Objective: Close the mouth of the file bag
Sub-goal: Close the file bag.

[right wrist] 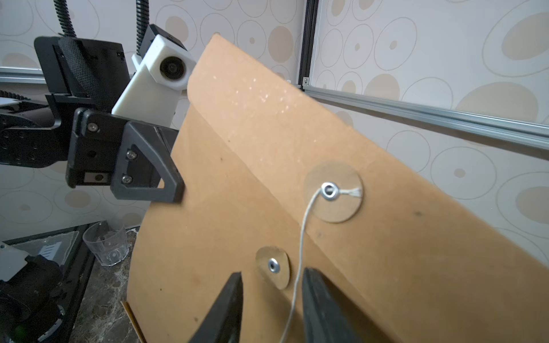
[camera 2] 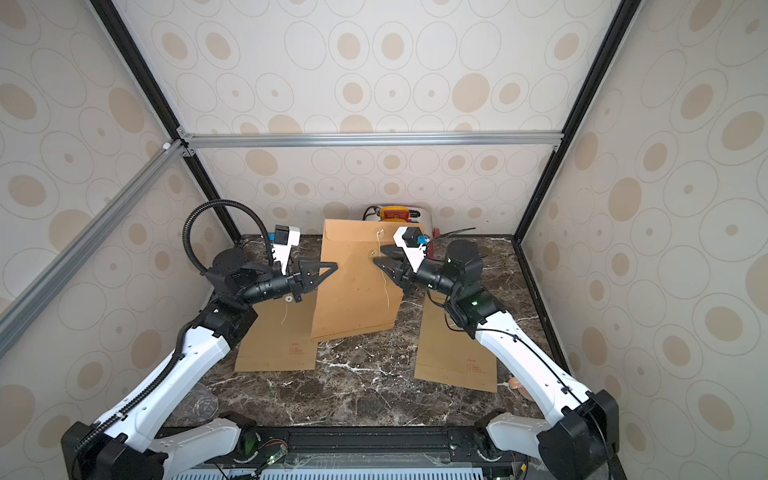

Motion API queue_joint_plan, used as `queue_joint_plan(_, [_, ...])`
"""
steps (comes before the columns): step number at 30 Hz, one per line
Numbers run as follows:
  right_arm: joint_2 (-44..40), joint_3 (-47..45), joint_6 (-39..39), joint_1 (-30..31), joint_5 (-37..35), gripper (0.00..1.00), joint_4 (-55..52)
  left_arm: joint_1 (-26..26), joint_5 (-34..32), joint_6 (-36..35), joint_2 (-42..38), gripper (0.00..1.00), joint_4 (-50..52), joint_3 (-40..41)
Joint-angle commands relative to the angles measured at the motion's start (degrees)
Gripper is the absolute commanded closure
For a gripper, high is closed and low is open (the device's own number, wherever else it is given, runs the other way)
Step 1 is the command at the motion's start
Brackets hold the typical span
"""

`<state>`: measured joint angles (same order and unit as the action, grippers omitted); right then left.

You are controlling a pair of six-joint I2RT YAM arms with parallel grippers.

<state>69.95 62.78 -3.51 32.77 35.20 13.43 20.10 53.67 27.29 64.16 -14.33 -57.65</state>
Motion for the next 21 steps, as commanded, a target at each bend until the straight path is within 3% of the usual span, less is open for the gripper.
queue_joint_plan(1, [-1.75, -0.48, 3.39, 0.36, -1.45, 0.63, 2.04, 0.52, 0.97, -1.01, -1.00, 1.00, -2.71, -0.36])
queue_joint_plan(21, [-1.50, -0.94, -4.92, 0.90, 8.54, 0.65, 5.23, 0.99, 1.26, -0.31, -0.86, 1.00, -2.99, -0.45])
